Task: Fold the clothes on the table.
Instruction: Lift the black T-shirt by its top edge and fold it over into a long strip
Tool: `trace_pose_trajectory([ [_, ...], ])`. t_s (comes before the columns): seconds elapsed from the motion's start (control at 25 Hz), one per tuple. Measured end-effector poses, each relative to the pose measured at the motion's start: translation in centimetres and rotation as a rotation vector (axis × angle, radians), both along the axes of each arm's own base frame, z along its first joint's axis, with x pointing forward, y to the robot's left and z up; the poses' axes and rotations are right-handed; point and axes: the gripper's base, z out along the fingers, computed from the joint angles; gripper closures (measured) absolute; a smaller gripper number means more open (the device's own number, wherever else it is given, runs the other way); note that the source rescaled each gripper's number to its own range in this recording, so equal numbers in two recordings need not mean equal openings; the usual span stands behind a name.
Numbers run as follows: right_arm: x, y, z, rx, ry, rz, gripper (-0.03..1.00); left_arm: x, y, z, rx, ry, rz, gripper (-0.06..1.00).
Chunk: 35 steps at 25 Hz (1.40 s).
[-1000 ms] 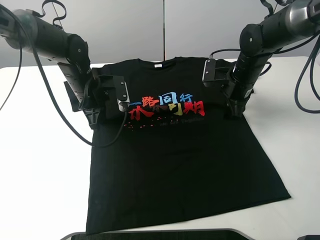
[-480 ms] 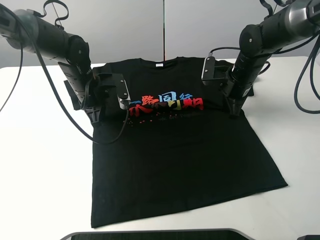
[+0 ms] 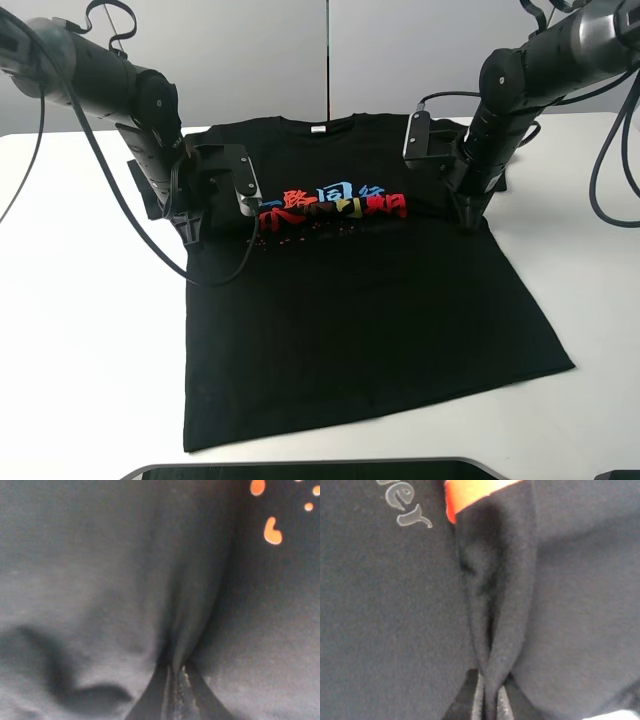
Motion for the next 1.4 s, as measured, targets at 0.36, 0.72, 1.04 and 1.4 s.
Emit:
trace_pose_trajectory([
  [0.36, -0.1, 0.0, 8.0, 0.068, -0.236, -0.003, 0.95, 0.5, -0.2, 7.6, -0.110, -0.250, 0.009, 0.94],
  [0.72, -2.2, -0.4, 16.4, 0.158, -0.448, -0.045, 0.95, -0.6, 1.3, 15.0, -0.114, -0.474, 0.056, 0.94],
  [1.04, -6.4, -1.2, 22.2, 0.244, -0.487, -0.113, 0.95, -3.2, 2.8, 20.9, -0.159, -0.588, 0.127, 0.94],
  [1.4, -10.3, -1.0, 25.1, 0.379, -0.412, -0.125, 0.95, -7.9, 3.0, 25.5, -0.221, -0.596, 0.131, 0.94],
])
